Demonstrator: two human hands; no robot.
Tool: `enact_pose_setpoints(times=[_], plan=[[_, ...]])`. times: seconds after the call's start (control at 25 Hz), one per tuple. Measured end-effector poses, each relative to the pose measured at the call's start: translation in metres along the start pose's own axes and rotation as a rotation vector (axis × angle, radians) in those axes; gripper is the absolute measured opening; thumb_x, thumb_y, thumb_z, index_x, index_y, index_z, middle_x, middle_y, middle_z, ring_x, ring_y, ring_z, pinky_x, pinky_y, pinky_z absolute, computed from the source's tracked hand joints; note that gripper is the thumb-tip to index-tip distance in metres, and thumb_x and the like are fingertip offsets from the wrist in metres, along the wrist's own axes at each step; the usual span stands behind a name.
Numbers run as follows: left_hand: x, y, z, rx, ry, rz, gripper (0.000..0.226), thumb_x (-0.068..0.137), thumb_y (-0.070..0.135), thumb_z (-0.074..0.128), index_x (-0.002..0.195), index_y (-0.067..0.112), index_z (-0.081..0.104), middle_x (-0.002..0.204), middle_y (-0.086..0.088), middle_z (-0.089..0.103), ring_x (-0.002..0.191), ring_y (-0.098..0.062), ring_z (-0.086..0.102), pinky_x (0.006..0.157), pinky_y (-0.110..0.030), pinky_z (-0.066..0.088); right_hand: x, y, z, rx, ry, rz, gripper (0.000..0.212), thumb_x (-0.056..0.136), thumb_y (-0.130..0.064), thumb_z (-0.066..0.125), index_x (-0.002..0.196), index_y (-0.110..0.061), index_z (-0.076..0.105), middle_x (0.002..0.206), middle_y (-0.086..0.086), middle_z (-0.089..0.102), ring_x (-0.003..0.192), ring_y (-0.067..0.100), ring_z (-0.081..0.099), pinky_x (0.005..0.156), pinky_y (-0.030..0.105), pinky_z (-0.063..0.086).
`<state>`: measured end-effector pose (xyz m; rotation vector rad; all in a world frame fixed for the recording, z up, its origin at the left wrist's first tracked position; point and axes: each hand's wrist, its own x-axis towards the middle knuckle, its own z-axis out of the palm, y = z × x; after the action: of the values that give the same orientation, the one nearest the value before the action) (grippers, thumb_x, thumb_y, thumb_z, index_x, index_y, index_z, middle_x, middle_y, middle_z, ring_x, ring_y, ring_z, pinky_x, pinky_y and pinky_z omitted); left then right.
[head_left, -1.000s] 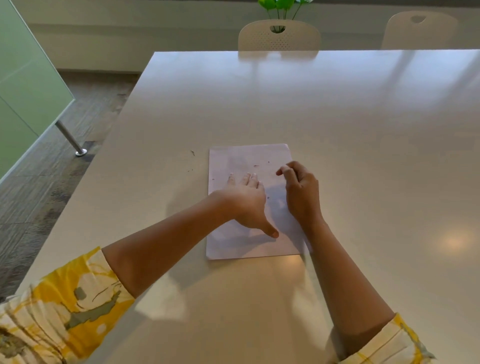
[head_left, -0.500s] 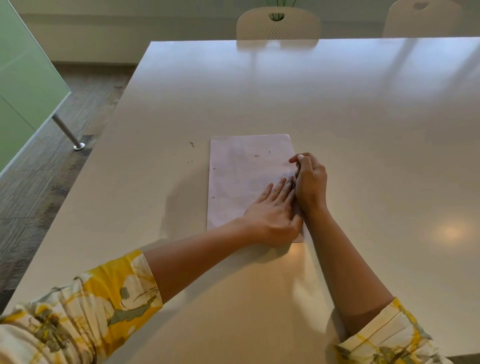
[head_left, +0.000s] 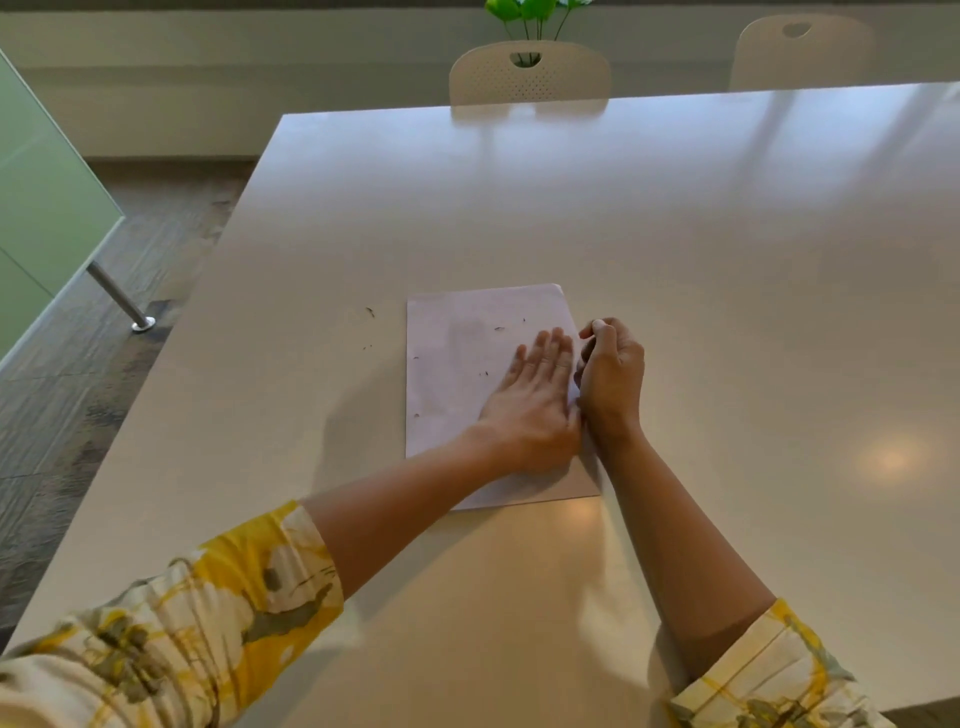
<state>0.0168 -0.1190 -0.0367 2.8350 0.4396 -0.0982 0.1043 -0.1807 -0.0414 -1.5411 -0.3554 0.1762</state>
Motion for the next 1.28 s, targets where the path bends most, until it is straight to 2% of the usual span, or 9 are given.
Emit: enact_pose_setpoints(times=[0.16, 0.4, 0.56, 0.72, 0.8, 0.96, 1.12, 1.28], plan=[[0.027, 0.005, 0.001, 0.079, -0.045, 0.026, 0.077, 0.103, 0.039, 0.032, 0.156, 0.007, -0.015, 0.165, -0.01, -0.02, 0.15, -0.02, -0.024, 0.122, -0.04, -0.014, 0.001, 0.0, -0.001, 0.082, 0.016, 0.0, 0.034, 0.099, -0.019, 0.038, 0.067, -0.018, 0.05, 0.053, -0.013, 0.05, 0.052, 0.004, 0.046, 0.053, 0.02, 0.042], [0.036, -0.009, 0.008, 0.054, 0.026, -0.011, 0.069, 0.102, 0.042, 0.016, 0.157, 0.012, -0.013, 0.166, -0.004, -0.018, 0.15, -0.015, -0.021, 0.121, -0.037, -0.016, 0.0, 0.0, -0.001, 0.072, 0.022, 0.015, 0.031, 0.1, -0.02, 0.039, 0.072, -0.012, 0.049, 0.058, 0.001, 0.043, 0.055, 0.016, 0.038, 0.052, 0.032, 0.035], [0.034, -0.039, -0.004, 0.004, 0.063, -0.155, 0.072, 0.102, 0.049, 0.013, 0.156, 0.01, -0.014, 0.165, -0.005, -0.02, 0.151, -0.015, -0.019, 0.119, -0.036, -0.018, -0.003, 0.0, 0.0, -0.004, -0.005, -0.016, 0.035, 0.102, -0.02, 0.038, 0.069, -0.016, 0.05, 0.057, 0.0, 0.041, 0.053, 0.013, 0.036, 0.052, 0.03, 0.031], [0.034, -0.053, -0.021, 0.102, 0.052, -0.363, 0.08, 0.101, 0.056, 0.01, 0.153, 0.002, -0.017, 0.163, -0.012, -0.024, 0.15, -0.022, -0.025, 0.115, -0.037, -0.024, -0.004, -0.001, 0.001, -0.047, -0.01, -0.042, 0.036, 0.102, -0.02, 0.038, 0.069, -0.016, 0.05, 0.057, 0.003, 0.04, 0.053, 0.014, 0.036, 0.054, 0.029, 0.031], [0.039, -0.04, -0.022, 0.101, 0.084, -0.271, 0.076, 0.104, 0.048, 0.015, 0.153, 0.002, -0.019, 0.162, -0.012, -0.026, 0.149, -0.022, -0.026, 0.114, -0.036, -0.023, -0.003, -0.001, 0.001, -0.041, -0.006, -0.046, 0.035, 0.102, -0.02, 0.038, 0.069, -0.017, 0.05, 0.057, 0.003, 0.041, 0.053, 0.014, 0.037, 0.053, 0.029, 0.031], [0.049, -0.008, -0.007, 0.038, 0.003, 0.019, 0.064, 0.107, 0.033, 0.02, 0.157, 0.008, -0.012, 0.165, -0.008, -0.018, 0.151, -0.019, -0.021, 0.122, -0.037, -0.014, -0.001, 0.002, 0.0, -0.011, 0.041, -0.018, 0.033, 0.096, -0.022, 0.04, 0.065, -0.02, 0.051, 0.055, -0.007, 0.048, 0.054, 0.011, 0.043, 0.053, 0.031, 0.039], [0.053, -0.016, -0.002, 0.015, 0.051, -0.011, 0.064, 0.106, 0.041, 0.015, 0.159, 0.012, -0.005, 0.167, -0.003, -0.011, 0.152, -0.015, -0.014, 0.123, -0.035, -0.011, 0.001, 0.003, 0.0, -0.023, 0.041, -0.021, 0.031, 0.095, -0.022, 0.041, 0.065, -0.018, 0.051, 0.054, -0.008, 0.046, 0.053, 0.011, 0.041, 0.051, 0.03, 0.036], [0.051, -0.036, -0.006, 0.019, 0.084, -0.17, 0.077, 0.101, 0.058, 0.013, 0.158, 0.011, -0.008, 0.167, -0.003, -0.013, 0.152, -0.016, -0.014, 0.122, -0.037, -0.013, -0.001, 0.003, 0.002, -0.092, 0.014, -0.058, 0.035, 0.1, -0.021, 0.041, 0.067, -0.019, 0.05, 0.055, -0.004, 0.044, 0.052, 0.01, 0.039, 0.05, 0.026, 0.034]])
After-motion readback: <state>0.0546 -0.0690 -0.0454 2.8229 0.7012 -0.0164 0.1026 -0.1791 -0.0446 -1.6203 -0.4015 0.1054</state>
